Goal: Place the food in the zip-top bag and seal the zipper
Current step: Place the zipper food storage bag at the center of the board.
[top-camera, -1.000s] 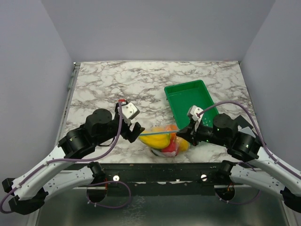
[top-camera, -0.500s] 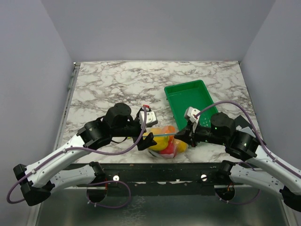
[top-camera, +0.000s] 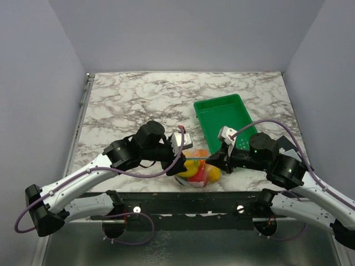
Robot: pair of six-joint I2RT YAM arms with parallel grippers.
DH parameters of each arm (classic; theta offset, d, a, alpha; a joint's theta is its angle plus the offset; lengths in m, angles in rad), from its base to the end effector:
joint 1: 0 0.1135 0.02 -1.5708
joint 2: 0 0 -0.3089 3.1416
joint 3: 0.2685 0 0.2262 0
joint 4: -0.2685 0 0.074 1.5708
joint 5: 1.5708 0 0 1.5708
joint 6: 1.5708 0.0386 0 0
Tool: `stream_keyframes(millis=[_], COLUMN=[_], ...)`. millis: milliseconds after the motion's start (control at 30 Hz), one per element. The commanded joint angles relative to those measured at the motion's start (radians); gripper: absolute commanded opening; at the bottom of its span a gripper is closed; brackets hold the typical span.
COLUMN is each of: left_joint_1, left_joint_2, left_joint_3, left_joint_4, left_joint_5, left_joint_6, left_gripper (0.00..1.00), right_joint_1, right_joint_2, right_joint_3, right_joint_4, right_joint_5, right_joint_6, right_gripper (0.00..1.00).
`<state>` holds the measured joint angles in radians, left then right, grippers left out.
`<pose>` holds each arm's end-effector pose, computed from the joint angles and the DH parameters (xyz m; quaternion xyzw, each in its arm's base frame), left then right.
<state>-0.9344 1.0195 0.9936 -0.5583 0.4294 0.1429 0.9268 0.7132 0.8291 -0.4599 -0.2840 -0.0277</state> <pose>0.0874 -0.1453 0.3708 0.5281 0.6869 -0.3515 0.3546 0.0518 0.0870 0.3630 -0.4442 0.6816 0.3519 0.4629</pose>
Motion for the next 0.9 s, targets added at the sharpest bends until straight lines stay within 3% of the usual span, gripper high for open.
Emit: stream_keyframes(millis=[0, 367, 700, 867], left_joint_1=[0.004, 0.005, 0.005, 0.005], left_joint_2=[-0.003, 0.050, 0.035, -0.019], left_joint_3=[-0.035, -0.036, -0.023, 0.006], left_joint_4=[0.034, 0.039, 0.058, 0.059], left_joint_5=[0.051, 0.121, 0.006, -0.091], left_joint_6=[0.005, 0.005, -0.029, -0.041], left_gripper=[0.58, 0.00, 0.00, 0.00], right_joint_1=[-0.005, -0.005, -0.005, -0.005], right_joint_2=[-0.013, -0.033, -0.086, -0.122], right_joint_3=[0.006, -0.021, -0.035, -0.026], right_joint_4=[0.018, 0.027, 0.002, 0.005], right_joint_5=[-0.030, -0.015, 0.083, 0.180], right_joint_6=[-0.001, 0.020, 0.025, 0.054], right_gripper=[0.01, 0.01, 0.01, 0.26])
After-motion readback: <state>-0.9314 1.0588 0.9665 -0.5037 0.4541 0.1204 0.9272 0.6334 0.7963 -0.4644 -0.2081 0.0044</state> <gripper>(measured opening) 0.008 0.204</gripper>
